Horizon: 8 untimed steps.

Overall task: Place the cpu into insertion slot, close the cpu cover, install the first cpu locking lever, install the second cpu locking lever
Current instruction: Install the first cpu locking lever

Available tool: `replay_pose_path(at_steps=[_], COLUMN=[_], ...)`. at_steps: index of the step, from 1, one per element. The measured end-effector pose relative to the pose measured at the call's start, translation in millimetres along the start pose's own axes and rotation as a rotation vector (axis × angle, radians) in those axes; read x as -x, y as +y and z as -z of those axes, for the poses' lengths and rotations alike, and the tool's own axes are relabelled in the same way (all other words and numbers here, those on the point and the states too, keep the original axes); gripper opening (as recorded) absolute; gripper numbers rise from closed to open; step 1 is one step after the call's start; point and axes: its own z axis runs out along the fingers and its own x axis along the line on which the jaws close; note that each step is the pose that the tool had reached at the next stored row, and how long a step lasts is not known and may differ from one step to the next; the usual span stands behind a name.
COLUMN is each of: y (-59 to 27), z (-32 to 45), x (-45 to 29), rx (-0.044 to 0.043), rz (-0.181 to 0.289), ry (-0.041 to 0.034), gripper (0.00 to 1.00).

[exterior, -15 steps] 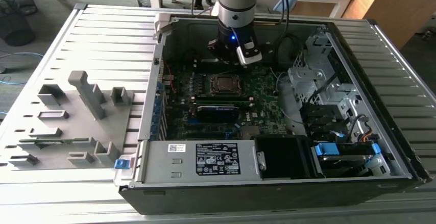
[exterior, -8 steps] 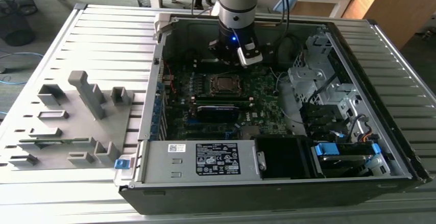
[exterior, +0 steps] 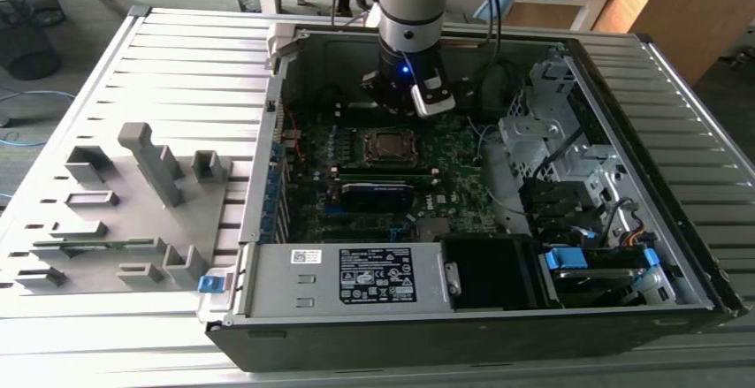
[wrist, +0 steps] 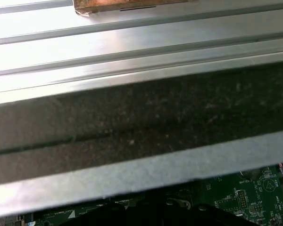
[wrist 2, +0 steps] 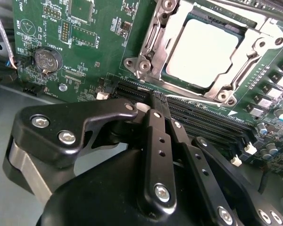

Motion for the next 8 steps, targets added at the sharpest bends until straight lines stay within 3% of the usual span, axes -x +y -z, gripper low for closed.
replay_pose_path(at_steps=[8], y=[-2.4], z=[-2.0], x=[0.2], rx=[0.0004], rz=[0.000], ry=[-0.0030], gripper=[0.11])
